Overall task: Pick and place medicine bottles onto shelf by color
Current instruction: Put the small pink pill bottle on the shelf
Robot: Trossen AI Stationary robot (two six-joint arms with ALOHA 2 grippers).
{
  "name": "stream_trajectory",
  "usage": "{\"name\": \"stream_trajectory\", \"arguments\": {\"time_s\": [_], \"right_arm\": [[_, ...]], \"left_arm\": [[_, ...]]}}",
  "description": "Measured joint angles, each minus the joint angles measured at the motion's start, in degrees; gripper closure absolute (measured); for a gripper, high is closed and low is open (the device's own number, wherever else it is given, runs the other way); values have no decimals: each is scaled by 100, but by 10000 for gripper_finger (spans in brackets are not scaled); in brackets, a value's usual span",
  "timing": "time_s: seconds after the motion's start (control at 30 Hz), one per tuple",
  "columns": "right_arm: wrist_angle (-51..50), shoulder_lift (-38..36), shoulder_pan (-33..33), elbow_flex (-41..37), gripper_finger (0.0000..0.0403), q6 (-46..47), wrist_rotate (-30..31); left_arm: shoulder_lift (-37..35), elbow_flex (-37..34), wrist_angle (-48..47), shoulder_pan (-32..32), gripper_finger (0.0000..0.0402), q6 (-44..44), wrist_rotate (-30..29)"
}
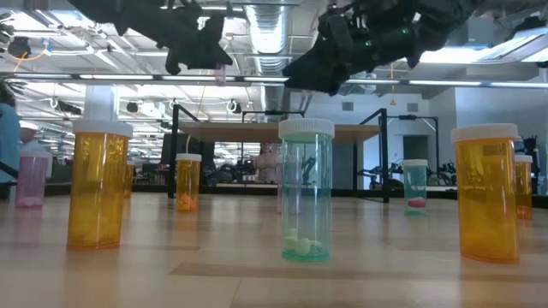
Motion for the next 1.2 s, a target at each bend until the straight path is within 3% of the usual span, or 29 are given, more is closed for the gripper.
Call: {"name": "stream_trajectory", "arguments": {"time_s": [0.37, 0.8, 1.2], "right_arm": [[383, -2, 163, -155, 154, -8, 4], [495, -11, 150, -155, 154, -41, 10], [495, -11, 152, -157, 154, -3, 9]], "left_arm": [[993, -2, 916, 120, 306, -10, -1114], [1866, 0, 1101, 519, 306, -263, -1176], [1972, -2, 1148, 593, 295, -310, -1453]]}}
